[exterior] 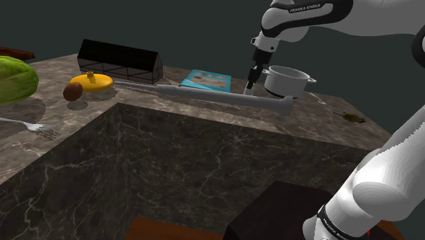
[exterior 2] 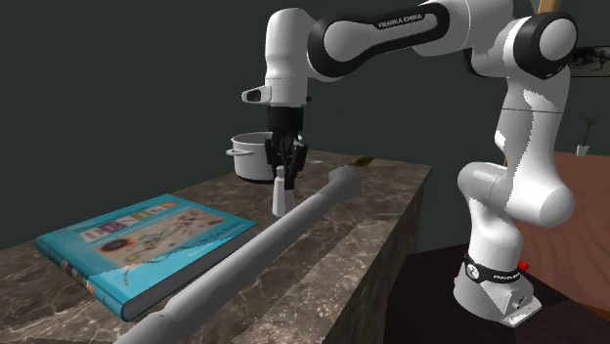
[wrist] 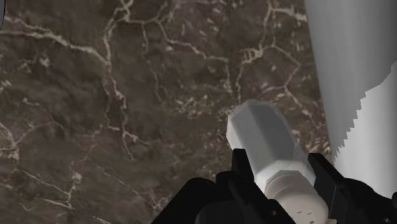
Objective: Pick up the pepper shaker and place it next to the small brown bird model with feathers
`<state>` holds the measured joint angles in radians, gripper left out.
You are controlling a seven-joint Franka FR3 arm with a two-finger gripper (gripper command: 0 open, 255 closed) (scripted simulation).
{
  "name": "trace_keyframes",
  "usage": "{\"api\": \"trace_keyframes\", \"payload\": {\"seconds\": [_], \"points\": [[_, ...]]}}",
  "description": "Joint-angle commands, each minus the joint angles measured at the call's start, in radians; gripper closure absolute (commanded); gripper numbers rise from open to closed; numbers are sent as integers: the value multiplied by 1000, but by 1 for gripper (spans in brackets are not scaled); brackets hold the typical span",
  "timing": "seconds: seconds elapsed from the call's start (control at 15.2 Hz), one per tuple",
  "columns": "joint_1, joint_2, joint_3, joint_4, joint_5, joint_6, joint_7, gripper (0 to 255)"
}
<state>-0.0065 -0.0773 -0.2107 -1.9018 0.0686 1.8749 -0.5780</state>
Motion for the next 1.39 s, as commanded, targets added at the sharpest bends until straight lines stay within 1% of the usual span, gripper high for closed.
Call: {"api": "trace_keyframes", "payload": {"seconds": [0.0, 0.66, 1.32], "points": [[0, -2, 1, 23, -1, -25, 3, 255], [0, 7, 0, 167, -1, -160, 11, 255], [-2, 40, -3, 342, 5, -303, 15, 255]]}}
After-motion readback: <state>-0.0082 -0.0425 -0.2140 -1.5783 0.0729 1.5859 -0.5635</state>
